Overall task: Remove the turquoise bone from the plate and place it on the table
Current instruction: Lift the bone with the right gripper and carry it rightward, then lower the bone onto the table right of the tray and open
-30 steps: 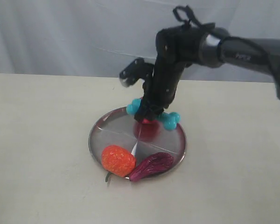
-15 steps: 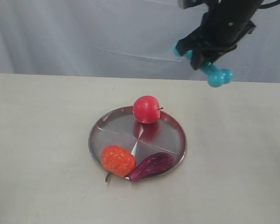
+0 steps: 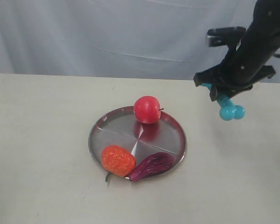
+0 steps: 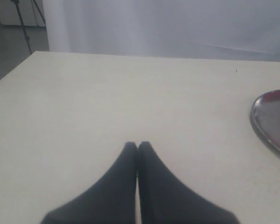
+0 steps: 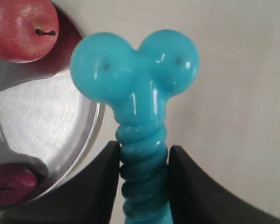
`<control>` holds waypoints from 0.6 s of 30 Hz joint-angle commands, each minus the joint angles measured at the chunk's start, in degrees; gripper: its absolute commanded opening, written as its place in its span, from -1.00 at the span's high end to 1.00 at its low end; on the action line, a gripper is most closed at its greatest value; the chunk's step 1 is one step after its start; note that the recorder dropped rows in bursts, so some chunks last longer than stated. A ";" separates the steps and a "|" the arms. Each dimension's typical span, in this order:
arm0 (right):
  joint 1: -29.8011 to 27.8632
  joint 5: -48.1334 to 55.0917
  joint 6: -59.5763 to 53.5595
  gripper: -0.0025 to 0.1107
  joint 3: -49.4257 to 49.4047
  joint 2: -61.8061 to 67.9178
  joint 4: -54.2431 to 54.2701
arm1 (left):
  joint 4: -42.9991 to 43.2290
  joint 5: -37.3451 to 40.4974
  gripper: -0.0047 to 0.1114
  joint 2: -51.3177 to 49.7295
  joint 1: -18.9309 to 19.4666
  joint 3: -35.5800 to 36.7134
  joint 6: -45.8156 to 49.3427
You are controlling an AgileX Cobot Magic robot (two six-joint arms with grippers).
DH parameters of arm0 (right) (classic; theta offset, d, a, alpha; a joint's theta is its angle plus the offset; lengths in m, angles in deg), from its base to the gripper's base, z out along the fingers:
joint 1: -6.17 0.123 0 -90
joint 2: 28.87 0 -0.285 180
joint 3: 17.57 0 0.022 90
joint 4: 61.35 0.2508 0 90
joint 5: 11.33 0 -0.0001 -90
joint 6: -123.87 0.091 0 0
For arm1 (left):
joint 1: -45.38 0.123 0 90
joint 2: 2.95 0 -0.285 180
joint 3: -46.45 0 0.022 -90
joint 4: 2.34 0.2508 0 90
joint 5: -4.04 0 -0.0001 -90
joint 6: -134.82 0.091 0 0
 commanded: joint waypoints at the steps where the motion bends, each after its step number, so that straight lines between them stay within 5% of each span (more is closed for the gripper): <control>1: -0.40 -8.09 1.29 0.96 -4.62 3.59 -0.86 | 0.30 -0.31 0.92 0.07 0.26 0.15 -0.24; 14: -0.40 -13.57 0.73 0.95 -4.87 15.43 -0.86 | 0.30 -0.31 0.92 0.07 0.26 0.15 -0.24; 18: -0.06 -13.69 -1.41 0.64 -4.87 15.43 -0.86 | 0.30 -0.31 0.92 0.07 0.26 0.15 -0.24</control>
